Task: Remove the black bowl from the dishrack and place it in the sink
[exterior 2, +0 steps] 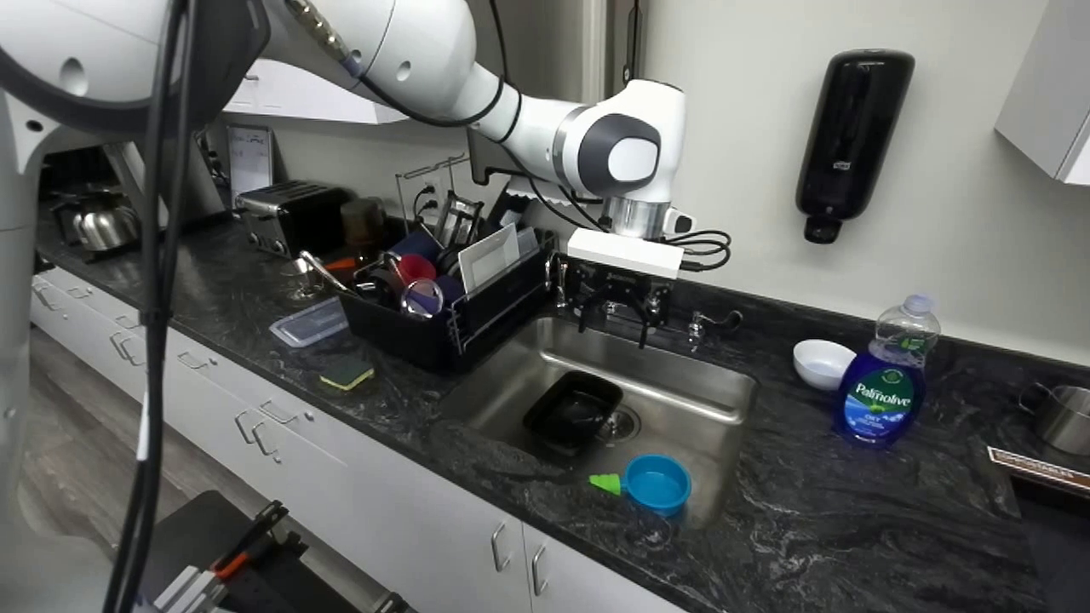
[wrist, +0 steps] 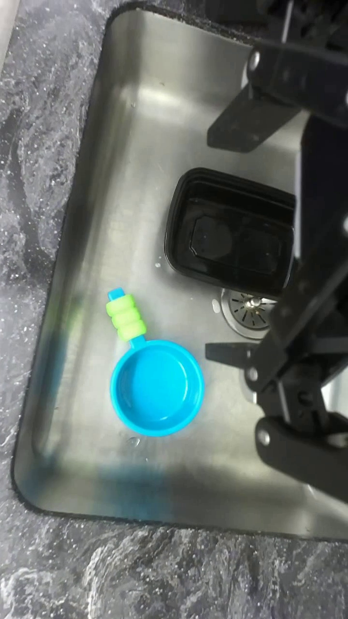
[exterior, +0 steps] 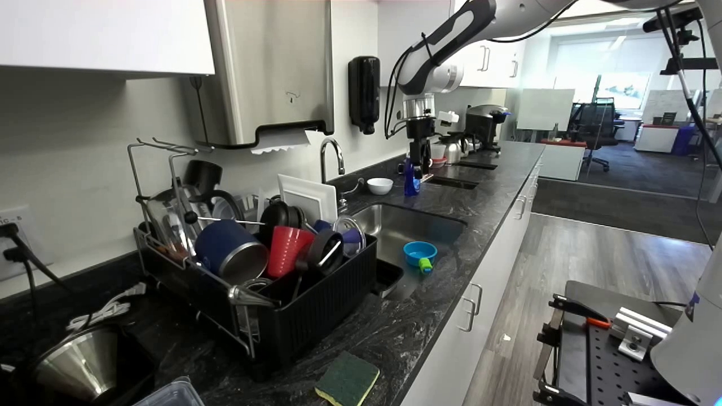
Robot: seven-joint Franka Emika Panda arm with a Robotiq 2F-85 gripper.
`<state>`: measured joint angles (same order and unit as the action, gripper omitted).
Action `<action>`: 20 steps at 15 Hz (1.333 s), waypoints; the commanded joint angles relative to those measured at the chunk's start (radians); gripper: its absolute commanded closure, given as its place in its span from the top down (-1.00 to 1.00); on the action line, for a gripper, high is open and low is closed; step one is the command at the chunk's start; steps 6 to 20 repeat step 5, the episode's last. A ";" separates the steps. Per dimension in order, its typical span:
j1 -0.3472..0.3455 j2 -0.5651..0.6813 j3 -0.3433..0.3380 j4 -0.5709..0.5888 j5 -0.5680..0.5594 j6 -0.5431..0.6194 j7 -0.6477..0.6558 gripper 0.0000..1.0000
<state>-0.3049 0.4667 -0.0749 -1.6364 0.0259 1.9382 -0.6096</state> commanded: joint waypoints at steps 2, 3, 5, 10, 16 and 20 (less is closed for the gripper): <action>0.012 0.001 0.002 -0.002 0.000 -0.004 0.004 1.00; 0.012 0.001 0.002 -0.001 0.000 -0.004 0.005 1.00; 0.009 0.001 0.001 -0.001 0.000 -0.004 0.004 1.00; 0.009 0.001 0.001 -0.001 0.000 -0.004 0.004 1.00; 0.009 0.001 0.001 -0.001 0.000 -0.004 0.004 1.00; 0.009 0.001 0.001 -0.001 0.000 -0.004 0.004 1.00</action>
